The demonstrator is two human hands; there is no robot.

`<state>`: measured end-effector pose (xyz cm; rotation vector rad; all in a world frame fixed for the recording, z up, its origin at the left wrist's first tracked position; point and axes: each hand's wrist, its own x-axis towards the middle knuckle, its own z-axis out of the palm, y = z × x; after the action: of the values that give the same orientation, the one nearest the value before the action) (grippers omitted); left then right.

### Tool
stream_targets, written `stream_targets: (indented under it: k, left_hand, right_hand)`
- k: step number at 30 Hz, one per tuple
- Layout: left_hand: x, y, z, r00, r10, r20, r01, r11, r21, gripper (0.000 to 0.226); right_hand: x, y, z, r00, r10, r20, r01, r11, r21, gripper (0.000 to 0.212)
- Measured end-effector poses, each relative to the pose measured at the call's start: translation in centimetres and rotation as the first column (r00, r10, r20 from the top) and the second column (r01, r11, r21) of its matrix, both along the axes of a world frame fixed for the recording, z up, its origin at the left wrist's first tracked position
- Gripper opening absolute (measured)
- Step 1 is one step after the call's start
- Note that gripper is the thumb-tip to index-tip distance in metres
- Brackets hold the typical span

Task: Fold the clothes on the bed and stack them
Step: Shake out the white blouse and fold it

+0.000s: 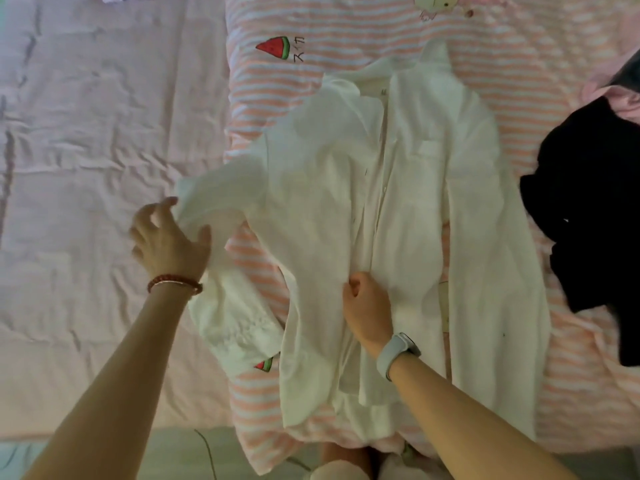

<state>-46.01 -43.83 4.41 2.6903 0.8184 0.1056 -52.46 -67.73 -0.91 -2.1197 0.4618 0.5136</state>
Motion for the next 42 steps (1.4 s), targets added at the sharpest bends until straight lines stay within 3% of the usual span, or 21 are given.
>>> stream_targets:
  k: [2,4,6,8,10,13,15,18,22,24,26,27,29,31,36,39,42]
  left_hand:
    - [-2.5,-2.4,-0.8,0.994,-0.111,-0.012,0.111,0.994,-0.002,0.045]
    - [-5.9,-5.1,-1.7,0.985,-0.168,-0.029,0.159,0.967,-0.198,0.029]
    - [-9.1,-7.6,-2.3,0.967,-0.178,-0.183,0.085,0.901,-0.426,0.025]
    - [-11.5,-9.0,-3.1,0.916,-0.222,-0.333,0.047,0.887,-0.459,0.038]
    - [-12.6,-9.6,-3.6,0.921,-0.216,-0.325,0.051,0.893,-0.448,0.043]
    - [-12.9,-10.0,-3.5,0.954,-0.236,-0.184,0.111,0.85,-0.514,0.016]
    - [-12.9,-9.6,-3.2,0.981,-0.155,-0.115,0.062,0.818,-0.573,0.012]
    - [-12.2,-7.7,-2.6,0.994,0.096,-0.052,-0.108,0.775,-0.623,0.014]
    - [-11.9,-5.3,-3.2,0.969,0.189,-0.158,-0.246,0.729,-0.639,0.014]
    - [-12.2,-4.7,-3.5,0.957,0.138,-0.254,-0.281,0.646,-0.71,0.021]
    - [-12.6,-4.3,-3.7,0.942,0.047,-0.332,-0.316,0.453,-0.834,0.021]
    - [-12.9,-4.2,-3.7,0.935,-0.008,-0.354,-0.322,0.398,-0.859,0.016]
    - [-13.6,-4.2,-3.6,0.937,-0.097,-0.336,-0.264,0.435,-0.861,0.009]
    - [-13.9,-4.2,-3.5,0.96,-0.105,-0.258,-0.174,0.496,-0.851,0.01]
    - [-13.3,-3.3,-1.5,0.998,-0.041,-0.038,-0.007,0.577,-0.816,0.019]
    - [-13.2,-2.3,-0.5,0.998,-0.061,-0.035,0.008,0.589,-0.808,0.013]
    - [-13.7,-0.6,-1.0,0.974,-0.116,-0.196,-0.062,0.693,-0.718,0.035]
  right_hand:
    - [-0.6,-0.1,0.1,1.0,0.022,-0.017,-0.021,0.999,0.03,0.018]
    - [-1.6,-0.3,0.4,0.997,0.077,-0.023,-0.076,0.996,0.042,0.021]
    - [-2.9,-0.8,0.5,0.989,0.145,-0.015,-0.144,0.989,0.032,0.025]
    - [-4.1,-1.3,0.6,0.979,0.203,-0.025,-0.202,0.978,0.043,0.031]
    - [-5.0,-1.6,0.6,0.965,0.262,-0.024,-0.259,0.962,0.088,0.036]
    - [-5.2,-1.2,1.0,0.951,0.307,0.031,-0.308,0.938,0.161,0.036]
    - [-5.1,-0.6,1.0,0.961,0.274,0.037,-0.276,0.951,0.136,0.029]
    - [-4.8,-0.3,1.0,0.994,0.112,-0.014,-0.111,0.993,0.033,0.029]
    - [-4.8,0.3,1.4,0.999,0.012,-0.037,-0.01,0.999,0.045,0.023]
    - [-4.9,1.1,1.5,0.996,0.046,-0.078,-0.048,0.999,-0.016,0.021]
    - [-4.9,2.2,1.6,0.988,0.07,-0.134,-0.075,0.997,-0.029,0.027]
    - [-4.9,2.8,1.6,0.984,0.061,-0.165,-0.063,0.998,-0.006,0.031]
    - [-4.9,3.8,1.6,0.978,0.015,-0.206,-0.004,0.999,0.05,0.032]
    - [-4.7,4.4,1.8,0.98,-0.069,-0.184,0.081,0.995,0.058,0.019]
    - [-5.9,3.5,4.5,0.94,-0.244,0.238,0.247,0.969,0.016,0.009]
    - [-7.1,1.8,5.2,0.899,-0.253,0.358,0.272,0.962,-0.002,0.008]
    - [-8.6,0.9,4.0,0.941,-0.236,0.242,0.243,0.97,0.003,0.011]
